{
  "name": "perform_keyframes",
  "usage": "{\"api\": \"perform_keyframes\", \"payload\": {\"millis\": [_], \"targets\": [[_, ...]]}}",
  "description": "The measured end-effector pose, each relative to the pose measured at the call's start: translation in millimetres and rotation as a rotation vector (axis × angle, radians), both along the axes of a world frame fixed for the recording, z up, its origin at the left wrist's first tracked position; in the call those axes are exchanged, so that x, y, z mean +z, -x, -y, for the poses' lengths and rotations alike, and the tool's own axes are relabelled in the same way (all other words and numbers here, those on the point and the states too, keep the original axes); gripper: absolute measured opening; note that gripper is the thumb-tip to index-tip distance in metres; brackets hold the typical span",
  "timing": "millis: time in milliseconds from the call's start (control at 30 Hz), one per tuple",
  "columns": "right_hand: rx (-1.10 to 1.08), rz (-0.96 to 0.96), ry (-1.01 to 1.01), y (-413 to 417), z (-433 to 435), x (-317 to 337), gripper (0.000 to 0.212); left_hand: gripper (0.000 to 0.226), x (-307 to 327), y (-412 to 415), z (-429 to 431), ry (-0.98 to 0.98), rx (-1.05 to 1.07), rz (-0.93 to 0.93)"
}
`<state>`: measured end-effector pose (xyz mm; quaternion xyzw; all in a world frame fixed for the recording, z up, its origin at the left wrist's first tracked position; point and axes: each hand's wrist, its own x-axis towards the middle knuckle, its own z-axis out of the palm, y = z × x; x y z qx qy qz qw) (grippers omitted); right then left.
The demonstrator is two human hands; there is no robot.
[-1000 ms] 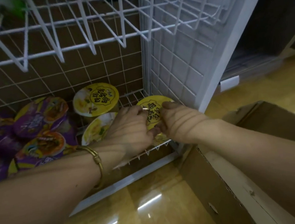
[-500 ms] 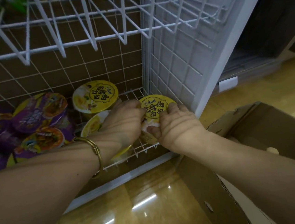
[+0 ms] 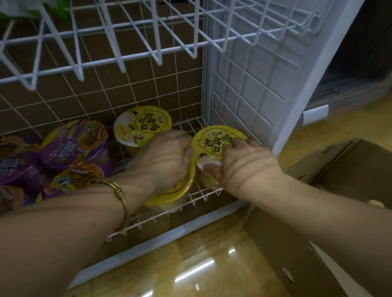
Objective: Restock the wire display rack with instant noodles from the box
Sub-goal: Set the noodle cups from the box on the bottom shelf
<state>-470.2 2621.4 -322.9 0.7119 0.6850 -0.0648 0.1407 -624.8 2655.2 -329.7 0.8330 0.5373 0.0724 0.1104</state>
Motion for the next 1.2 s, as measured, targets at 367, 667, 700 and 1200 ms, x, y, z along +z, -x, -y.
{"api": "perform_keyframes", "payload": {"millis": [367, 667, 700, 1200], "targets": [[0.234, -0.286, -0.111, 52, -40, 12, 0.052, 0.030, 3, 84, -10, -0.070, 0.230, -0.016], [0.336, -0.272, 0.007, 87, -49, 10, 0.044, 0.035, -10, 104, -26, -0.031, 0.216, 0.016], [0.337, -0.269, 0.001, 88, -49, 7, 0.046, 0.036, -10, 105, -30, -0.019, 0.220, 0.015], [0.387, 0.019, 0.059, 85, -93, -10, 0.045, 0.054, -16, 104, -25, 0.094, 0.049, 0.040]]}}
